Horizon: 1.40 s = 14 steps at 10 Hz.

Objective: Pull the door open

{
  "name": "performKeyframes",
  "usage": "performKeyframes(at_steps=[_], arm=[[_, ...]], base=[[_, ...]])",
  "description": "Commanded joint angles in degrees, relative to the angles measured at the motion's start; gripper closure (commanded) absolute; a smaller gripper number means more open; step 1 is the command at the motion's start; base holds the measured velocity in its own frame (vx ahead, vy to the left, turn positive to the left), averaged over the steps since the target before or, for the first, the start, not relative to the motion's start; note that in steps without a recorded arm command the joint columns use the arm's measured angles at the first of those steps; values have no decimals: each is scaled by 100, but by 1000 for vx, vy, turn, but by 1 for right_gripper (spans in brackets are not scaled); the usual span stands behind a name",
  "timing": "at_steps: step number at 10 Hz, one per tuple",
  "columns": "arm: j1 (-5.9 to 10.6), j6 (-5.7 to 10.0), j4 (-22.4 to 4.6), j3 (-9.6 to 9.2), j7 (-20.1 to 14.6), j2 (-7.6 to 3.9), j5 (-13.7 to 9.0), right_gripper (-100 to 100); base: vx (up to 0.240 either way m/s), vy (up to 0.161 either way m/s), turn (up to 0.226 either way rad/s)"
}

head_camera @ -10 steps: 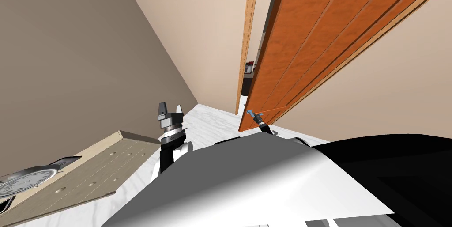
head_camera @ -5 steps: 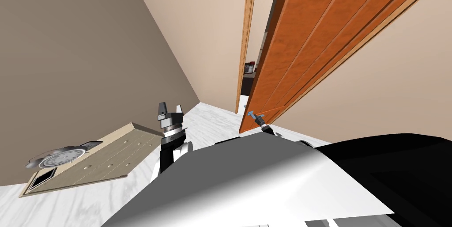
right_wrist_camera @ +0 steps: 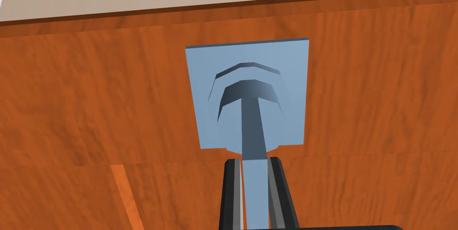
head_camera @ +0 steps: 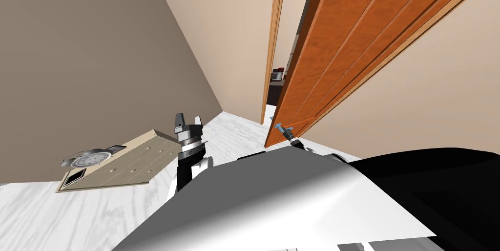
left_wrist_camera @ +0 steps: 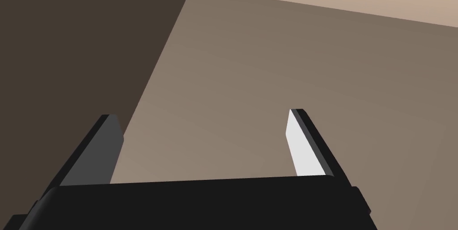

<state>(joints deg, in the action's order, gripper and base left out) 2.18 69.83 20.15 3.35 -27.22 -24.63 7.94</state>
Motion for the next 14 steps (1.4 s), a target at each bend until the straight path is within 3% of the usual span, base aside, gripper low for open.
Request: performKeyframes(at_steps=[1,2,3,4,6,7,8,9,11,13,14], arm=[[-124,-87,199,-16,-17,18,17,100],[-124,-87,199,-16,-17,18,17,100],[-199,73,144,-13,-60,-28,51,100],[-220,118,128,-12,-72,-41,61,100],[-220,118,128,-12,-72,-41,61,100],[-307,303,65,-7,-123,-95,100,100],[-283,303,-149,-7,-123,-95,100,100],[-368,434,20,-4,-159,-133,128,100],[-387,473,6,-3,-169,-145,136,100],[-456,621,-44,0,-209,-188,168,100],[-470,524,37,9,-198,-184,151,100]], base=[[-71,-29,1],[-21,-8,-26],[-126,-63,230],[-175,-89,237],[-89,-29,-9],[-170,-30,278],[-173,-82,160],[-197,-99,151],[-122,-52,52],[-134,-63,149],[-71,-36,41]])
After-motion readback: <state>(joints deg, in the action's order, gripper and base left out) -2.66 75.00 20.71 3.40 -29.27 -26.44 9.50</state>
